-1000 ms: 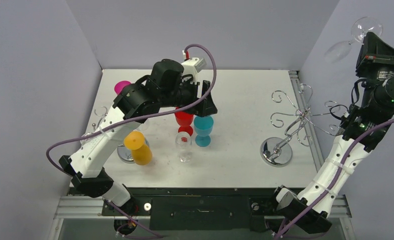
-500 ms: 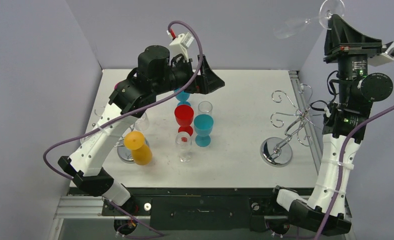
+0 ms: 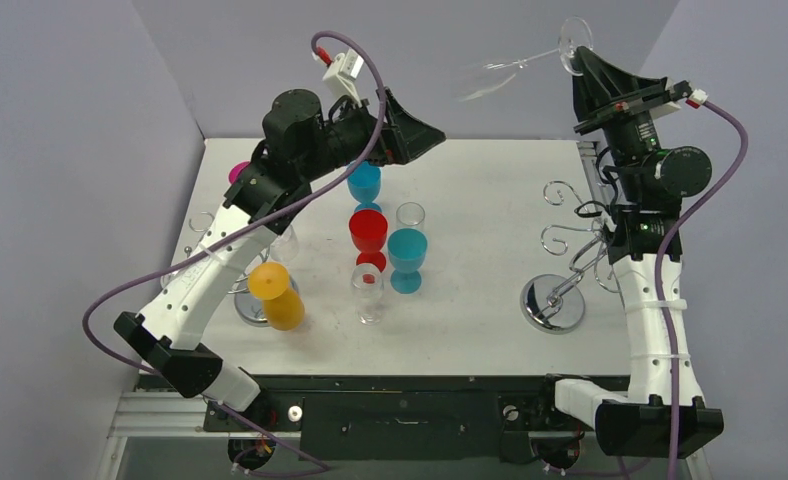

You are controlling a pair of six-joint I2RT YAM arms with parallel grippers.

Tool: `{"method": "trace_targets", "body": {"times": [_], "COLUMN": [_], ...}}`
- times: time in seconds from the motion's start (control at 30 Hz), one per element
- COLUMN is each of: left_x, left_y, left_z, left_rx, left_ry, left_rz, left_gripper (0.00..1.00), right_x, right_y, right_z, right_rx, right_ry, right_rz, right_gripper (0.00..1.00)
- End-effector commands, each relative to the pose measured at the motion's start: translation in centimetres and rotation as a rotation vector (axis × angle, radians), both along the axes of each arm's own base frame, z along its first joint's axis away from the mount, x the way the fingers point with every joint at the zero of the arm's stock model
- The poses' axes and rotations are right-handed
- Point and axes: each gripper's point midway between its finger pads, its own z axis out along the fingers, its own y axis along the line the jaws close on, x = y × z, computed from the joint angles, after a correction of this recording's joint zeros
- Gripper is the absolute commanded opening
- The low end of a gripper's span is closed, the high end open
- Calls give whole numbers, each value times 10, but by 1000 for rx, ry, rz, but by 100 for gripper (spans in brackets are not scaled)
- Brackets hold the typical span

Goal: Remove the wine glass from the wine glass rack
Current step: Place the wine glass at the center of the board.

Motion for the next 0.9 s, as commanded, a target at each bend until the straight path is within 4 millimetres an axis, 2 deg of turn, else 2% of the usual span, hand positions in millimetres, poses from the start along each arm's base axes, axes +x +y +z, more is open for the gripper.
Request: {"method": "trace_targets", "body": {"times": [0.0,0.2,0.47,0.57,0.87], "left_x": [-11,-9,-12,-11,-9], "left_y": [23,34,32,32,32], "left_z": [64,70,70,67,58], "left_rx": [-174,-216,-232,-236,-246], "left_ry": [-166,-202,-219,-208,-186], "left_rz": [-25,-62,-148,-152,-176], "left_gripper": [96,97,100,94,89], "right_x": [-34,-44,-59,-61,-73], "right_y": [14,29,44,48,49], "right_z": [21,15,10,4,-4], "right_rx": [65,63,61,53,62], "right_ry": [-106,-99,-100,-91,-97], "right_rz": [151,227,306,332,369], "right_gripper": [0,0,0,0,0]}}
